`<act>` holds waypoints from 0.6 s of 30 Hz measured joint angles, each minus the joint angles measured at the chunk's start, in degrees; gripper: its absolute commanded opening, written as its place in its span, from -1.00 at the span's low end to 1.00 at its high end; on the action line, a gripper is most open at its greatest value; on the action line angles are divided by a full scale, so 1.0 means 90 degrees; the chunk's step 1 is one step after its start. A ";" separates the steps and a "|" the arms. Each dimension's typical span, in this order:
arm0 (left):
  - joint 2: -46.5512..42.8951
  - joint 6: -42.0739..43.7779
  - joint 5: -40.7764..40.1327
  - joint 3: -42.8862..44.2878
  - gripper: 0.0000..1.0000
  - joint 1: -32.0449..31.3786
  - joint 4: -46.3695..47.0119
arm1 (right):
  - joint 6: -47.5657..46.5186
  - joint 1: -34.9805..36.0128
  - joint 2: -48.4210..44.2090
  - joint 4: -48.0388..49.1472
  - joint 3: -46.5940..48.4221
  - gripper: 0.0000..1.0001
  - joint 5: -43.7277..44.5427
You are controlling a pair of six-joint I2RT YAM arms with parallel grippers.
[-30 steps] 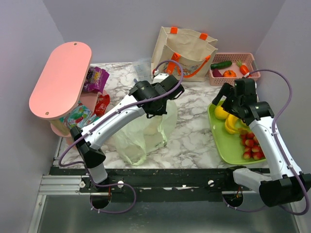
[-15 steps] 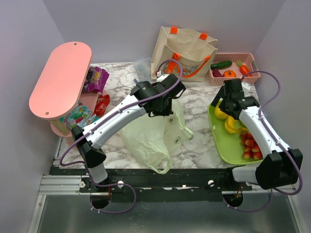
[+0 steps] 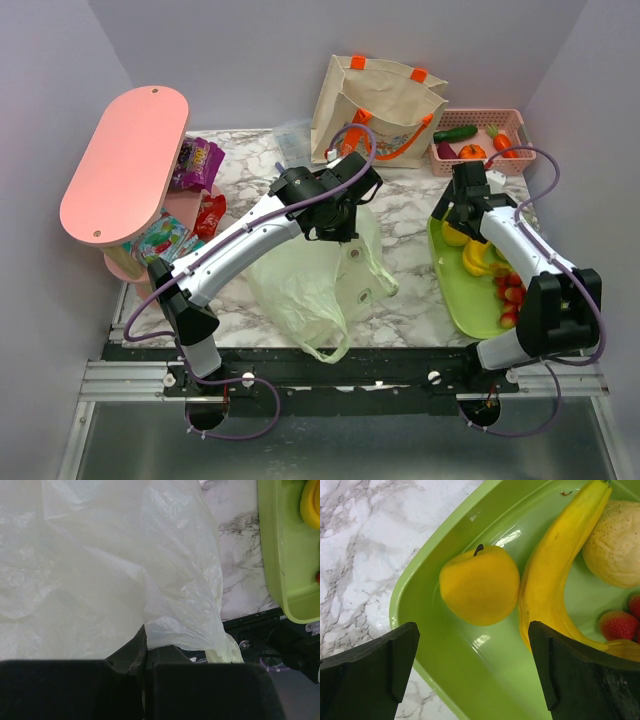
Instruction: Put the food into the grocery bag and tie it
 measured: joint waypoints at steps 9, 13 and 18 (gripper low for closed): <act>0.0002 0.0053 0.0117 -0.0002 -1.00 0.0053 -0.0002 | -0.0092 -0.0182 0.0522 0.0403 -0.0143 0.93 -0.0002; 0.0002 0.0053 0.0138 -0.0134 -1.00 0.0061 0.0002 | -0.0141 -0.0262 0.0697 0.0624 -0.0172 0.85 -0.0022; 0.0000 0.0051 0.0143 -0.0338 -1.00 0.0061 0.0000 | -0.0168 -0.0304 0.0877 0.0814 -0.0209 0.74 -0.0138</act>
